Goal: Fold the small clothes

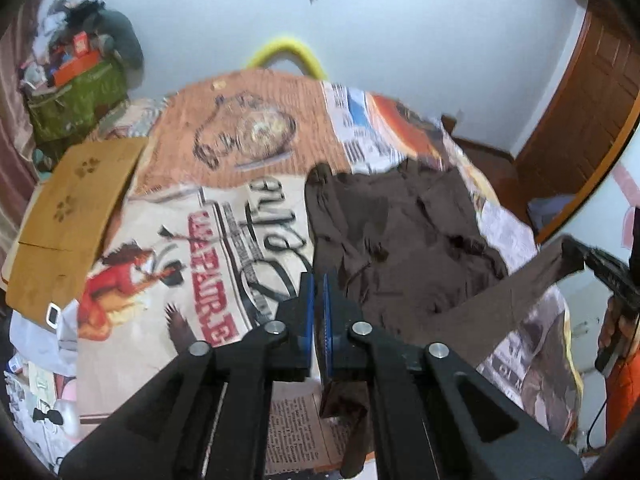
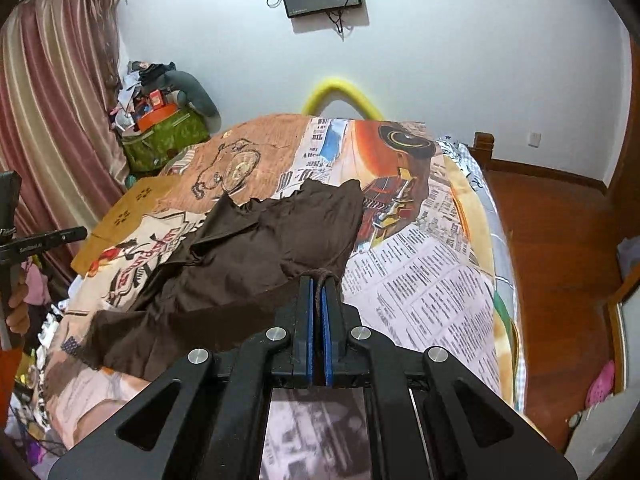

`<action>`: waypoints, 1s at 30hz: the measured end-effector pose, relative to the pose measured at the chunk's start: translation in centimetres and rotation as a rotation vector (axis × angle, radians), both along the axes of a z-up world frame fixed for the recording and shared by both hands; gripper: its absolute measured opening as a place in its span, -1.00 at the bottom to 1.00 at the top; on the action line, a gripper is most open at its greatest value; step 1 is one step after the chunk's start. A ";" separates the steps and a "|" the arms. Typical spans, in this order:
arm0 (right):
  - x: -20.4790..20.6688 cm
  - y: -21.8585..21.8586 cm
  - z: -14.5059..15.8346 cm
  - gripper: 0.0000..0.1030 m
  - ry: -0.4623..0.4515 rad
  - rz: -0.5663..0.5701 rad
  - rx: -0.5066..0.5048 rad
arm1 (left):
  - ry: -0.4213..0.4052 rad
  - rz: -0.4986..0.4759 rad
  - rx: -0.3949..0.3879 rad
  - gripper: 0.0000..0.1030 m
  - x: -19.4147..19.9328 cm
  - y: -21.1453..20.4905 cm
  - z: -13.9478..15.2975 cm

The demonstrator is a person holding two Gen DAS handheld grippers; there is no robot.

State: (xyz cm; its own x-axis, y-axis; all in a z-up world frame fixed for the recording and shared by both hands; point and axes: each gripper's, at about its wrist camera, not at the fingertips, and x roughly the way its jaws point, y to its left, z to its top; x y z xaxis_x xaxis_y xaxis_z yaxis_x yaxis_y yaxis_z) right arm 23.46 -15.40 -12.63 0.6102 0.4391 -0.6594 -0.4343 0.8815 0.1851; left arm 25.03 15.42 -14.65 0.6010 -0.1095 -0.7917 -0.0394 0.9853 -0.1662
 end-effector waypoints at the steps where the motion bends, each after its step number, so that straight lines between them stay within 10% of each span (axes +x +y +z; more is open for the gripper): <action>1: 0.2 0.0 -0.3 -0.94 0.005 0.003 -0.007 | 0.023 -0.014 0.001 -0.72 -0.1 -0.3 -0.7; 6: 0.4 -0.3 -2.1 -0.94 0.043 0.000 -0.029 | 0.111 -0.051 0.026 0.00 -1.4 -1.8 -4.2; 18: -2.3 -2.3 -2.9 -0.94 0.085 -0.011 -0.001 | 0.170 -0.022 -0.049 0.25 -6.2 -1.5 -5.3; 25: -3.2 -2.3 -3.2 -0.94 0.102 -0.009 0.004 | 0.236 -0.036 -0.041 0.20 -7.4 -2.7 -8.1; 30: -3.6 -2.2 -3.2 -0.94 0.104 -0.007 0.006 | 0.246 -0.049 -0.048 -0.46 -7.3 -3.1 -9.0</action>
State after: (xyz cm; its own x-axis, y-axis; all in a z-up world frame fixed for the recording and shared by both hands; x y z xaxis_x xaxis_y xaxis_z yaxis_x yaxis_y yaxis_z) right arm 19.85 -17.64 -15.80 0.5419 0.4388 -0.7168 -0.4060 0.8834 0.2339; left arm 17.73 12.31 -23.61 0.3840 -0.1749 -0.9066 -0.0373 0.9782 -0.2045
